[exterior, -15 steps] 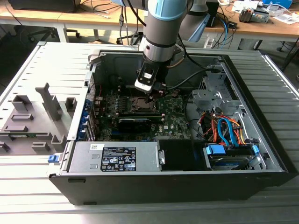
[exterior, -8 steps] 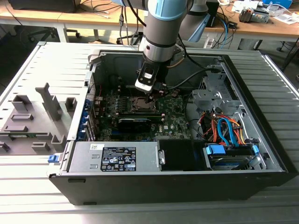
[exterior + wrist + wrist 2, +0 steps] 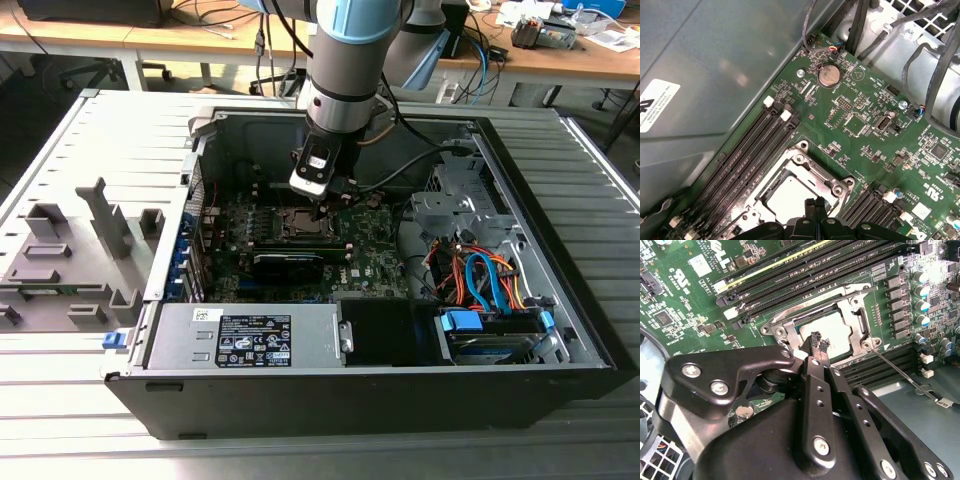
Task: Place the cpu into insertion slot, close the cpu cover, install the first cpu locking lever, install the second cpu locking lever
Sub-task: 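Install the first cpu locking lever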
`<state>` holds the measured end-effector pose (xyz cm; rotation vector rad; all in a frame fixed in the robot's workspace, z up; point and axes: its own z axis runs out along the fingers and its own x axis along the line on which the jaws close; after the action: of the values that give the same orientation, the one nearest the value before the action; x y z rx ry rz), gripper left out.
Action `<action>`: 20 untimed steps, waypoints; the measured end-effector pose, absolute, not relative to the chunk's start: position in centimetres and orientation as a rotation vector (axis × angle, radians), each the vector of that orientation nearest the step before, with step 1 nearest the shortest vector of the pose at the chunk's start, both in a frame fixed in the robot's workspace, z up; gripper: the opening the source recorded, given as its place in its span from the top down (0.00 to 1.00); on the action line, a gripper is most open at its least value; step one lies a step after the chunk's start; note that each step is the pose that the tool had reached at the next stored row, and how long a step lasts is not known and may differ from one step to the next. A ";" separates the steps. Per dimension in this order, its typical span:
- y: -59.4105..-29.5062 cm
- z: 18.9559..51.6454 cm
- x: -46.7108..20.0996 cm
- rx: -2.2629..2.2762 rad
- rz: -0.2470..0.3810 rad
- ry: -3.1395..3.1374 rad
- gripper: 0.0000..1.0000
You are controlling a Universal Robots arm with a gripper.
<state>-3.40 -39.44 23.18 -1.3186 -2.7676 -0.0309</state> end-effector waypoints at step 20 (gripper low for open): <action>-39.4 23.2 -3.4 -1.282 -0.029 -2.785 0.89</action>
<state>-3.40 -39.43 23.18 -1.2818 -2.7845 -0.0294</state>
